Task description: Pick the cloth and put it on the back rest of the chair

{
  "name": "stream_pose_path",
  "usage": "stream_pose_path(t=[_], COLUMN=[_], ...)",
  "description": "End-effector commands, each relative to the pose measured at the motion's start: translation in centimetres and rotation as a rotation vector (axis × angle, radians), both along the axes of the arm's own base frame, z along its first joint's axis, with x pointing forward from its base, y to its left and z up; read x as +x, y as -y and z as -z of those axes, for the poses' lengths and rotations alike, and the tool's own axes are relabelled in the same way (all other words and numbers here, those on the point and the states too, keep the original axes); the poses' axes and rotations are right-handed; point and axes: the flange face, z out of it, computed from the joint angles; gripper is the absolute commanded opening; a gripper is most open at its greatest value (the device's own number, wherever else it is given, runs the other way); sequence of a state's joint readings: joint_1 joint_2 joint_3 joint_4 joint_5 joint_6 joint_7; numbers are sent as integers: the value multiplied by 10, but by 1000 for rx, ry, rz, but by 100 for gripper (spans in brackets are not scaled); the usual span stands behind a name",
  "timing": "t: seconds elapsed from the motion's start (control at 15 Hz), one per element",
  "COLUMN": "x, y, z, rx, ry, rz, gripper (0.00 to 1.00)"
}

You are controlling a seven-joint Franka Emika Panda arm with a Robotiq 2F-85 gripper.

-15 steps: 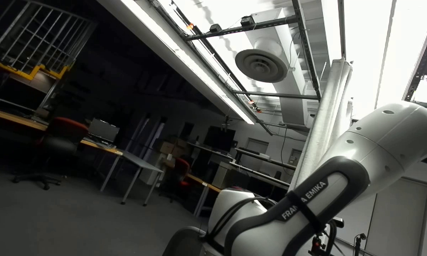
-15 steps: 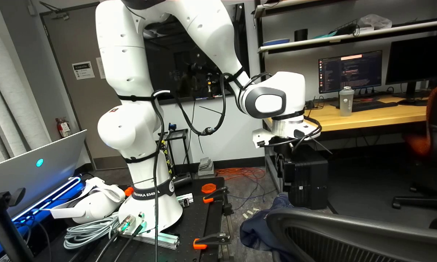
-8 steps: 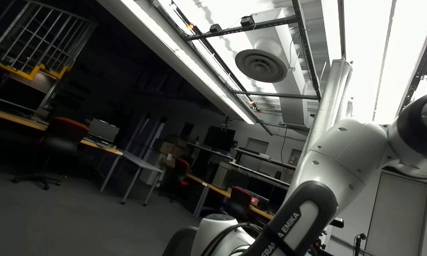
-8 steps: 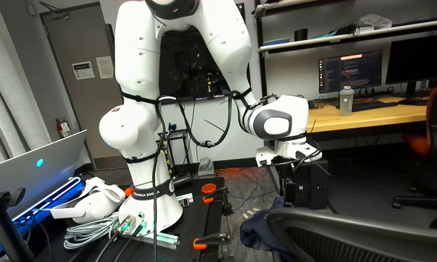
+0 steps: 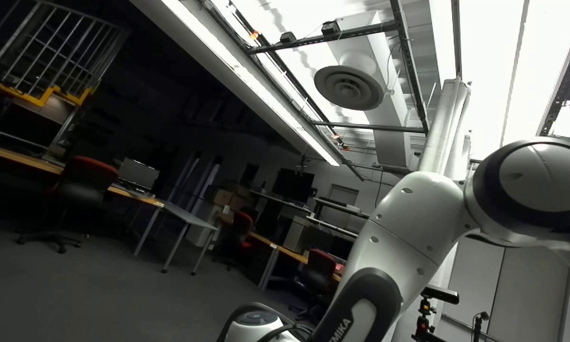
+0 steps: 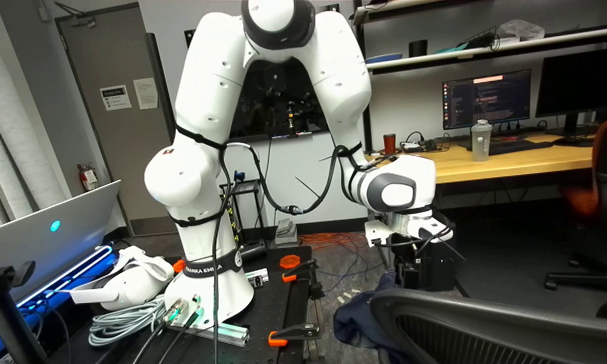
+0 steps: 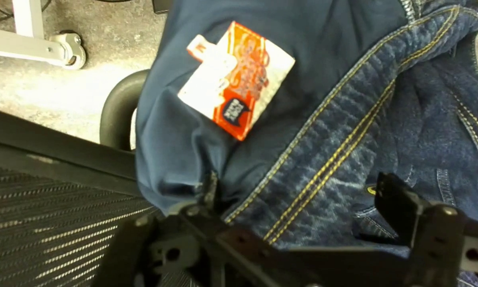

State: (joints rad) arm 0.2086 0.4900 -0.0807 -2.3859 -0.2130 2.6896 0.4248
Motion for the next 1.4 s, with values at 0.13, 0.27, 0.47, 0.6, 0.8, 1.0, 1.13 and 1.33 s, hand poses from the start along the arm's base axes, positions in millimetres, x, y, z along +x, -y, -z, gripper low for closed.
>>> stream_pose_path(t=[0.13, 0.27, 0.47, 0.6, 0.8, 1.0, 1.13, 1.33], x=[17, 21, 22, 20, 16, 14, 17, 27], y=[7, 11, 16, 16, 14, 15, 19, 27], z=[25, 26, 22, 17, 5, -14, -36, -76], rx=[-56, -73, -103, -116, -126, -127, -120, -111], ry=[4, 10, 30, 43, 55, 66, 88, 137], rz=[48, 69, 87, 90, 93, 97, 108, 106], gripper=[57, 40, 19, 4, 0, 2, 2, 2])
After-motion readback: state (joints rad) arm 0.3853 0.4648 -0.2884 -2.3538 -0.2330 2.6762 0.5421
